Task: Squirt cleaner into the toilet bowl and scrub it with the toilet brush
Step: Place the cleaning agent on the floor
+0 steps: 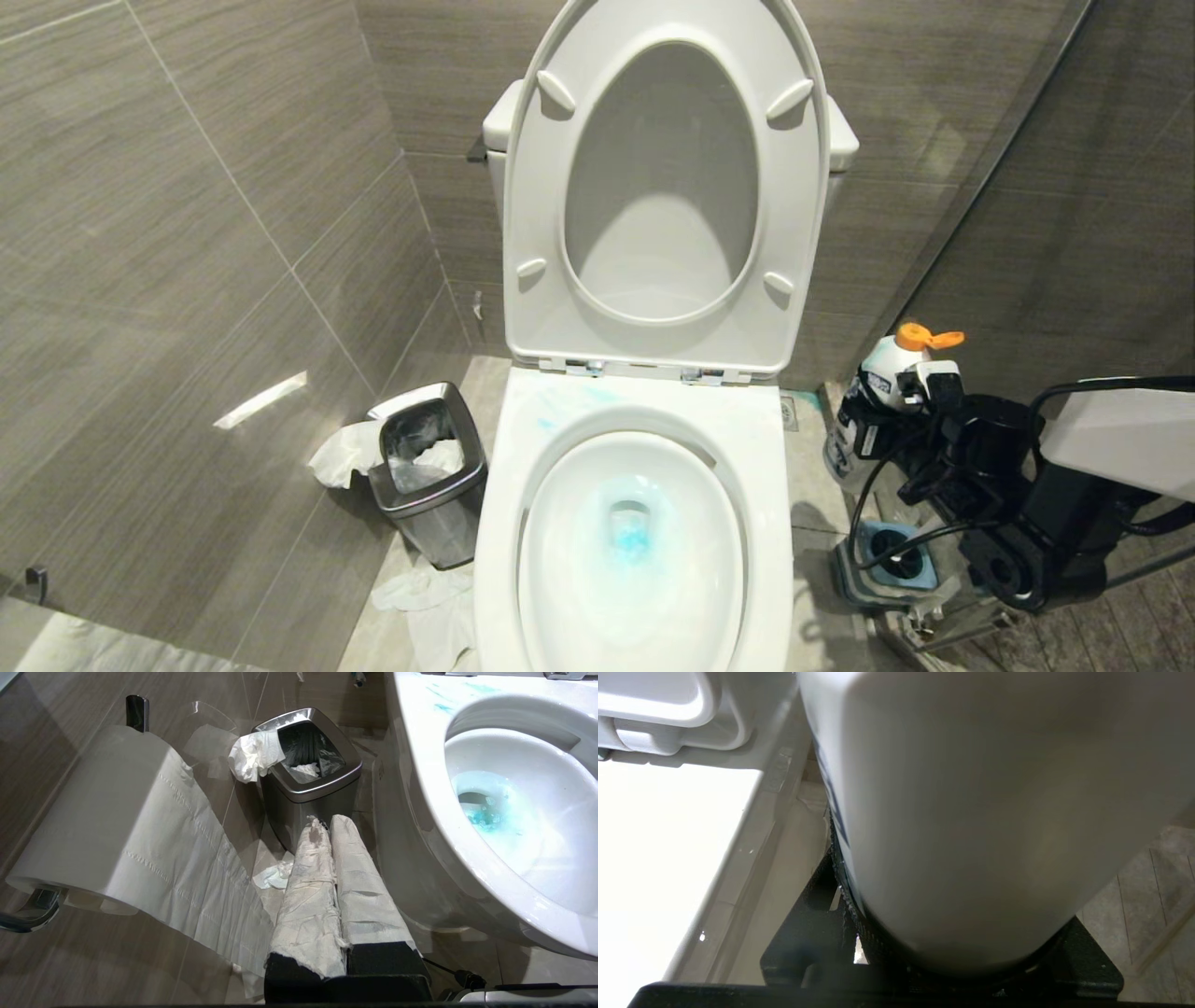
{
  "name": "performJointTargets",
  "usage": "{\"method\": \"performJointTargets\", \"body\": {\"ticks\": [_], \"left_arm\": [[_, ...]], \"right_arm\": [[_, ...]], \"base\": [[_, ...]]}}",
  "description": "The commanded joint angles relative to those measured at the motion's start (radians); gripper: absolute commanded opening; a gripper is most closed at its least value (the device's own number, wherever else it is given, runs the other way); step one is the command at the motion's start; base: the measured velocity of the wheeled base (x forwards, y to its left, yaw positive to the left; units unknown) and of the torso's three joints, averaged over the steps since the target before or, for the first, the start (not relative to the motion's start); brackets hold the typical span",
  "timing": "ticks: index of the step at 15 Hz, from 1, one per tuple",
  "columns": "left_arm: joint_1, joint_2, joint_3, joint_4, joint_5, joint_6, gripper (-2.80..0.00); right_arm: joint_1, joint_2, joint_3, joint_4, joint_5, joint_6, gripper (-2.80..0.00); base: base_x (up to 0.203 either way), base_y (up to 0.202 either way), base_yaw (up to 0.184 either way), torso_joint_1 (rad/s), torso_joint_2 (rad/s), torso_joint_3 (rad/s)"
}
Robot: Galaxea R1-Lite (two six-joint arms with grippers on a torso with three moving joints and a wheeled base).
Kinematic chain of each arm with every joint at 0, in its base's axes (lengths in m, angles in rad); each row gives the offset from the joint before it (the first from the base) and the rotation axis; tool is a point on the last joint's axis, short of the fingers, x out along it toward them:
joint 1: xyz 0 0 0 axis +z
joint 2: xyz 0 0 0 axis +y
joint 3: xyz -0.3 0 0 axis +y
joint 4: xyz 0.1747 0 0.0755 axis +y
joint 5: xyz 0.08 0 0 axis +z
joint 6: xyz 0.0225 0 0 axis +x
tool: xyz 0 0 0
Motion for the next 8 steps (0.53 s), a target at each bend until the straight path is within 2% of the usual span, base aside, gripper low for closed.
{"method": "performJointTargets", "body": {"ticks": [1,8], "left_arm": [[0.001,-0.001,0.000,0.000,0.000,0.000,-2.80],[0.001,0.001,0.000,0.002,0.000,0.002,-2.80]], "right_arm": [[0.000,0.002,0.007,-0.009,-0.001,-0.006,-2.80],[0.000,0.025,0.008,-0.009,0.000,-0.023,-2.80]], "base": [[0.000,0.000,0.000,0.000,0.00,0.000],[0.000,0.000,0.000,0.000,0.00,-0.011]]}}
